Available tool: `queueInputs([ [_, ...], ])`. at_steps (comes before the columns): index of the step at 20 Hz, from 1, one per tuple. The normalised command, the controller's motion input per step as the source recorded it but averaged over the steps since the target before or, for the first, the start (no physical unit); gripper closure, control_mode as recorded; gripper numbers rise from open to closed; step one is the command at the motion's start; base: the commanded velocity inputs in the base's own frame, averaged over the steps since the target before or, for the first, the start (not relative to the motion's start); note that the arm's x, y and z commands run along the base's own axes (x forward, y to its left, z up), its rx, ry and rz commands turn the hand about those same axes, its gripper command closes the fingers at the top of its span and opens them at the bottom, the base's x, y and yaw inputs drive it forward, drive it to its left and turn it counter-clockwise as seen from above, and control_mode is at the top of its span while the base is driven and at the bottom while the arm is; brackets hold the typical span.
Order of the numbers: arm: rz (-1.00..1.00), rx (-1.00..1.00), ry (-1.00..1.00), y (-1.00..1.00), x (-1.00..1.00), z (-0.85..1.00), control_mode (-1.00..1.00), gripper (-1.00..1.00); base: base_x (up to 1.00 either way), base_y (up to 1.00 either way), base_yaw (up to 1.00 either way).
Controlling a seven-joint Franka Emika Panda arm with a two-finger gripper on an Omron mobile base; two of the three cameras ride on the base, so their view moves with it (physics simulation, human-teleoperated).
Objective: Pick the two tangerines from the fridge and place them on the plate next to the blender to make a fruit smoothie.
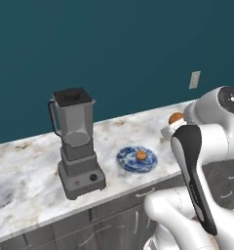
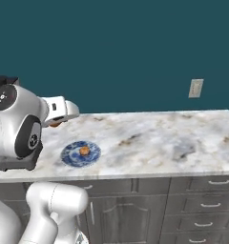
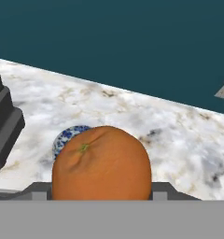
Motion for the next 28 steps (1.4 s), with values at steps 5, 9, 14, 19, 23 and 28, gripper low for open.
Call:
queueInputs([
  [5,0.0,0.0,0.0,0.0,0.0,0.0,1.0,1.0,-0.06,-0.18,0.07],
  [9,0.0,0.0,0.0,0.0,0.0,0.0,1.0,1.0,0.0,-0.44,0.34],
  [14,0.0,0.0,0.0,0.0,0.0,0.0,1.0,1.0,-0.01,-0.09,0.03],
  [19,0.0,0.0,0.0,0.0,0.0,0.0,1.0,1.0,-0.04,-0.46,0.1],
  [23,0.0,0.0,0.12,0.03,0.0,-0.02,-1.0,1.0,0.0,0.0,0.0],
  [28,0.05,-0.01,0.49,0.41,0.09,-0.56,-1.0,1.0,0.0,0.0,0.0],
])
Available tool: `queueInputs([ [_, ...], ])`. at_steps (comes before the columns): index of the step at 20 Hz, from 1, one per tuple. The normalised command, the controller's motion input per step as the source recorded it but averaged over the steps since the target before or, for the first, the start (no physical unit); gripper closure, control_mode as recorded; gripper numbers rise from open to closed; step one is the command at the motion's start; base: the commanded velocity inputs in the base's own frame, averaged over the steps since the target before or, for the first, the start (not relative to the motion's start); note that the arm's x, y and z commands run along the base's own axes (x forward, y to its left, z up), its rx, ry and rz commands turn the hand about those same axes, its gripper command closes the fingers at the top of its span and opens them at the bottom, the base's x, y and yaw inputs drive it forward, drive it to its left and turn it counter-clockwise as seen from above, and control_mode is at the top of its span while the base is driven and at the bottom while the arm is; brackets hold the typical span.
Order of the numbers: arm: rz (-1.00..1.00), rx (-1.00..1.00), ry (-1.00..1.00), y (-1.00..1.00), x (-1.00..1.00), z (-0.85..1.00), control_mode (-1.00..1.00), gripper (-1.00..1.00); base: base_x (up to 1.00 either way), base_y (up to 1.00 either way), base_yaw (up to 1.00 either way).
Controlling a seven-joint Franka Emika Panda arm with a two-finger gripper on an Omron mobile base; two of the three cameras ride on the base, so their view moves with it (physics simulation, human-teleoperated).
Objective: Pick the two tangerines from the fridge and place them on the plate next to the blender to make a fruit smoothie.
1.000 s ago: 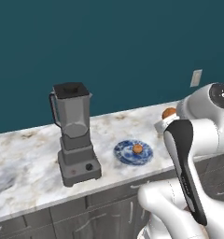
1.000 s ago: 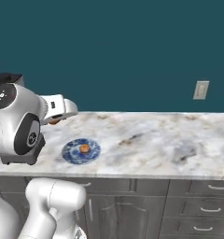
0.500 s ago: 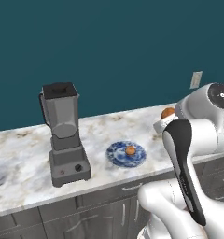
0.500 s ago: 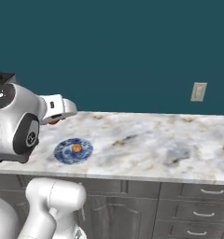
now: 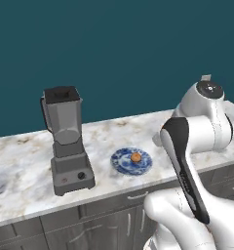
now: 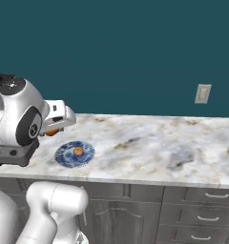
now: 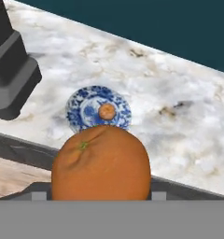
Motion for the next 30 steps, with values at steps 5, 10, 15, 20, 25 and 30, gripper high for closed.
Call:
queueInputs([
  [5,0.13,0.0,0.16,0.22,0.31,-0.94,-1.0,1.0,0.0,0.0,0.0],
  [10,0.32,0.0,0.0,0.22,0.76,-0.47,-1.0,1.0,0.0,0.0,0.0],
  [15,0.15,-0.01,0.18,0.58,0.86,-0.62,-1.0,1.0,0.0,0.0,0.0],
  [20,0.07,-0.05,0.34,0.36,0.76,-0.67,-1.0,1.0,0.0,0.0,0.0],
  [25,0.06,-0.08,0.25,0.17,0.4,-0.28,-1.0,1.0,0.0,0.0,0.0],
  [30,0.03,-0.03,0.02,0.0,0.64,-0.59,-1.0,1.0,0.0,0.0,0.0],
])
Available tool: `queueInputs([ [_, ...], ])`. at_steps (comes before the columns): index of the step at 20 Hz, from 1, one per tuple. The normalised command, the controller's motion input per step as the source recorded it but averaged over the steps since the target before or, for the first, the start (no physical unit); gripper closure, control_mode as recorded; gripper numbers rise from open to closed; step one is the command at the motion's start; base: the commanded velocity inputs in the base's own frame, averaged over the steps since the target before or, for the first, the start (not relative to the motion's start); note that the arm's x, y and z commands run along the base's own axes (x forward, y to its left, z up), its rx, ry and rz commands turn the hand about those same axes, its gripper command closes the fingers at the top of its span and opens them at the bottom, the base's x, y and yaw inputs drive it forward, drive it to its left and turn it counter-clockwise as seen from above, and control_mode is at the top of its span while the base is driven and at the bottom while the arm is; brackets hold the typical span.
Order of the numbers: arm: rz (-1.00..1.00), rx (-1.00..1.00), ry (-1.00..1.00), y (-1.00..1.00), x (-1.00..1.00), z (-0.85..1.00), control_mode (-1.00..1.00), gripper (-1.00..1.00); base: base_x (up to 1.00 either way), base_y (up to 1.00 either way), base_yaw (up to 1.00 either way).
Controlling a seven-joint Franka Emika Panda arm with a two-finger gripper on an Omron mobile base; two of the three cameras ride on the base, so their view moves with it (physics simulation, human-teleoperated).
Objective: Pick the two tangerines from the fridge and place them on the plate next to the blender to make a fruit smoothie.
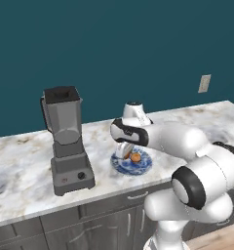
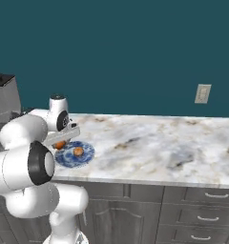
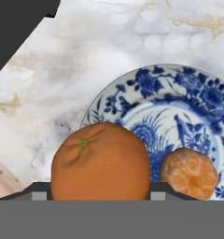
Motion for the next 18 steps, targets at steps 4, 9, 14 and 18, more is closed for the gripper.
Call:
queueInputs([
  [4,0.02,-0.02,0.0,0.0,0.52,-0.68,-1.0,1.0,0.0,0.0,0.0],
  [9,0.01,-0.01,0.0,-0.14,0.18,-0.43,-1.0,-1.0,0.0,0.0,0.0],
  [14,-0.01,0.0,0.0,-0.13,0.0,0.07,-1.0,-1.0,0.0,0.0,0.0],
  [18,-0.07,0.0,0.0,0.0,0.0,0.47,-1.0,-1.0,0.0,0.0,0.0],
])
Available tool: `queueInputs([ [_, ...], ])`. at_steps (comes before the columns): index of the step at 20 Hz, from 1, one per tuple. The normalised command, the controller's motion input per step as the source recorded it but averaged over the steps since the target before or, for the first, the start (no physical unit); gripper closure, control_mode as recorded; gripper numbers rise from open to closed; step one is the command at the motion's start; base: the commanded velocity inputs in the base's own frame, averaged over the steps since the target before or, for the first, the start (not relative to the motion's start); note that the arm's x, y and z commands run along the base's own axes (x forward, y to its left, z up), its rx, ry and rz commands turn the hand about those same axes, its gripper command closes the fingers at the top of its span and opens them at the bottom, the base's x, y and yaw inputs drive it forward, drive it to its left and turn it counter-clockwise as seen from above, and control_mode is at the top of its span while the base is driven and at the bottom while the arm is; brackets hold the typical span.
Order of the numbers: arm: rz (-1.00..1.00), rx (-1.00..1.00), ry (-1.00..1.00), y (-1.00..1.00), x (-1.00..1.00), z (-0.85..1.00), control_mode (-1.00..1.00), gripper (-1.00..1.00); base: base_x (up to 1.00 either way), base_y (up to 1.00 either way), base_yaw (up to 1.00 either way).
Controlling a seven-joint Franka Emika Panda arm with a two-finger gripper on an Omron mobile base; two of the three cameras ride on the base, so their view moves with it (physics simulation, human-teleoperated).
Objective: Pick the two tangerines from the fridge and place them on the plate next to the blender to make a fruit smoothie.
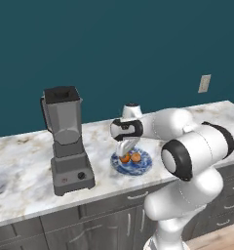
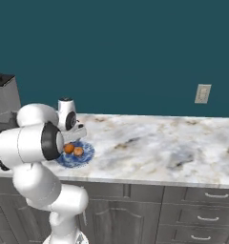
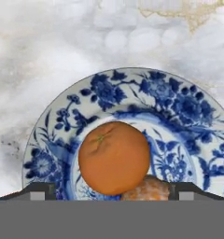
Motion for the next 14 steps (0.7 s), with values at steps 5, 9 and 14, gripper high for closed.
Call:
queueInputs([
  [5,-0.04,0.0,-0.21,-0.04,-0.59,0.87,-1.0,-1.0,0.0,0.0,0.0],
  [9,-0.03,0.09,-0.52,-0.42,-1.0,0.77,-1.0,-1.0,0.0,0.0,0.0],
  [14,0.0,0.11,-0.63,-0.57,-1.0,0.34,-1.0,-1.0,0.0,0.0,0.0],
])
